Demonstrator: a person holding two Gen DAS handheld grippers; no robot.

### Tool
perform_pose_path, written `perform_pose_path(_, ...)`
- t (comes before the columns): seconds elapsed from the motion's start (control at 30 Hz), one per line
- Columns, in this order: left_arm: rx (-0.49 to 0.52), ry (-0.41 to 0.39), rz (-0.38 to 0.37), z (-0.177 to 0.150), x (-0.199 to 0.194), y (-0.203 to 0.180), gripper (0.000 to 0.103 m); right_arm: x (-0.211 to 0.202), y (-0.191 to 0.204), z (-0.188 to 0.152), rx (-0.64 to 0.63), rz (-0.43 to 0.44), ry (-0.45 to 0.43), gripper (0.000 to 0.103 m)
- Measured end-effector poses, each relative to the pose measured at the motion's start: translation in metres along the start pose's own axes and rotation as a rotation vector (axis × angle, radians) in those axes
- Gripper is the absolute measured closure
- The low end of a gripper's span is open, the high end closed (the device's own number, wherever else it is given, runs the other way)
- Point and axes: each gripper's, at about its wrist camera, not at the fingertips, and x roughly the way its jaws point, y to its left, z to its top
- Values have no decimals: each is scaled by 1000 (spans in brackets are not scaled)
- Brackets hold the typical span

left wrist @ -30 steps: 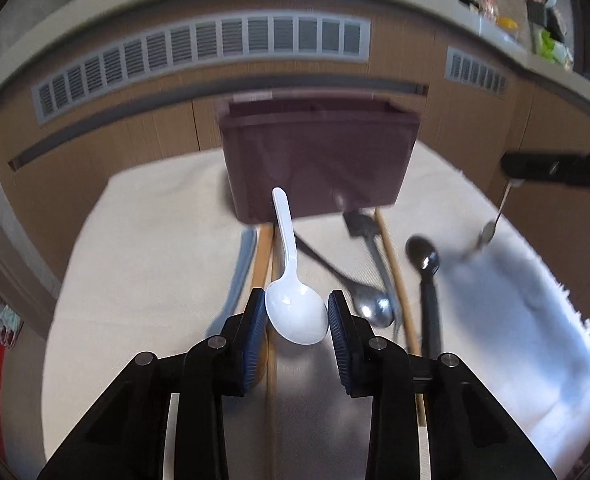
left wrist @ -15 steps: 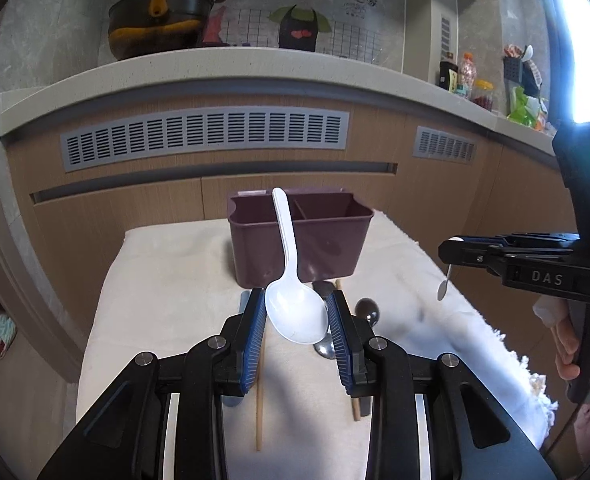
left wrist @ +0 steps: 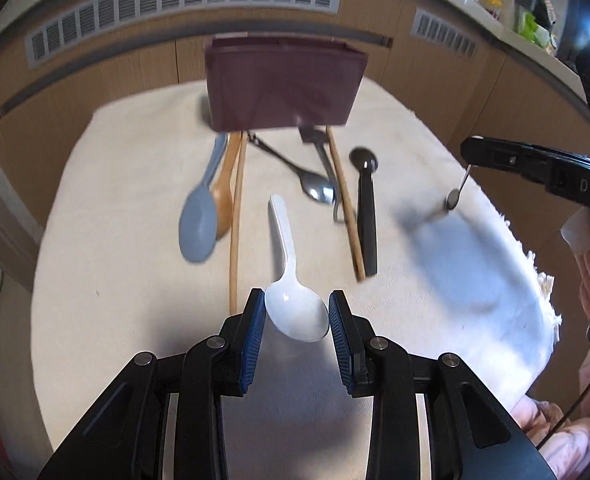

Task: Organize utensils
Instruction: 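Grasp the white plastic spoon with the left tool while the right tool holds its spoon, then lift both spoons over the maroon caddy and open both tools to drop them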

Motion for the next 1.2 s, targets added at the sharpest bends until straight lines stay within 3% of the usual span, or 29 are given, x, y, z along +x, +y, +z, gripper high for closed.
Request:
perform_pose_path(0.3,28,54,-99,19,-5,-6,68,0,-3,4,2,0,-20,83)
perform_pose_path(0.53,129,166,3,51,42,-14,69,0,-3,7,8,8,-19,83)
perform_pose_path(0.63,126,227,18,58,66,-11,73,-4,-2,7,1,10,-24,83)
perform_pose_path(0.7,122,248,7,59,76,-10,87,-7,-3,7,3,16,-32,83)
perform_pose_path(0.73,117,234,12,60,77,-10,89,-8,-3,7,7,20,-36,83)
perform_pose_path(0.77,110,218,12,60,76,-9,93,-11,-4,8,13,26,-43,83)
perform_pose_path(0.87,52,112,0,62,59,-4,93,-21,-6,14,34,52,-70,83)
perform_pose_path(1.0,-1,-119,20,78,10,-6,93,-48,-8,43,54,112,-150,83)
perform_pose_path(1.2,17,-527,4,150,-84,-21,93,-97,-1,120,13,128,-377,83)
